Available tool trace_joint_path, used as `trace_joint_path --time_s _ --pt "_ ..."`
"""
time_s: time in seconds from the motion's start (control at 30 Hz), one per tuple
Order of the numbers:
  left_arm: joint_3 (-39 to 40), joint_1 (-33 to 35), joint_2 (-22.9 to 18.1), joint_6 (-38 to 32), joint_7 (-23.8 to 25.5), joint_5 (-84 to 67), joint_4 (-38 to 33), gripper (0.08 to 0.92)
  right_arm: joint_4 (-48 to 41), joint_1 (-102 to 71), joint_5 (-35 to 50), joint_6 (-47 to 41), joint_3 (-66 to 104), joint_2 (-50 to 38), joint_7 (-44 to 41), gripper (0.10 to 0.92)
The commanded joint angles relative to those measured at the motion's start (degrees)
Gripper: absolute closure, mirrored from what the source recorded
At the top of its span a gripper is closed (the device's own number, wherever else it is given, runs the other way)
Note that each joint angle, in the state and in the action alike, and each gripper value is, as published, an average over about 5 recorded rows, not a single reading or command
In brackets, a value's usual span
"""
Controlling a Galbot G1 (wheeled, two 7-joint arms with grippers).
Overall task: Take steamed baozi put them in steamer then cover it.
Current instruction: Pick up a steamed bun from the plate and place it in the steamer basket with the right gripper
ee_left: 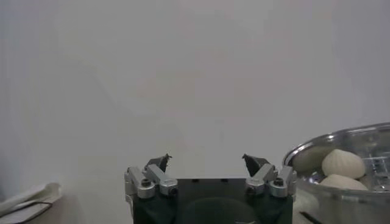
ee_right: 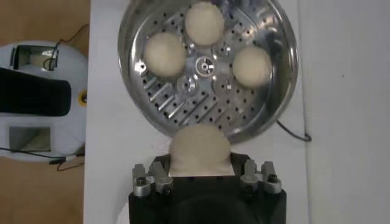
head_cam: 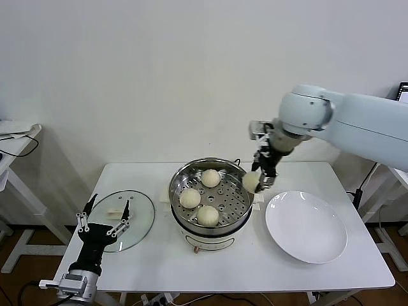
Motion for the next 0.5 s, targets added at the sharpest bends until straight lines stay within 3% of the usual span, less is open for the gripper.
trace_joint_path --time_s 0.03,0.5 --pt "-0.4 0.0 0.0 0.1 0.0 -0.2 0.2 0.177 -9.1 -6.5 -2.0 -1.6 1.7 11.7 0.0 0.365" --pt "-0.9 -0.2 0.2 0.2 0.2 -0.3 0.8 0.177 -12.8 -12.9 -8.6 -0.1 3.3 12.5 -2.1 0.364"
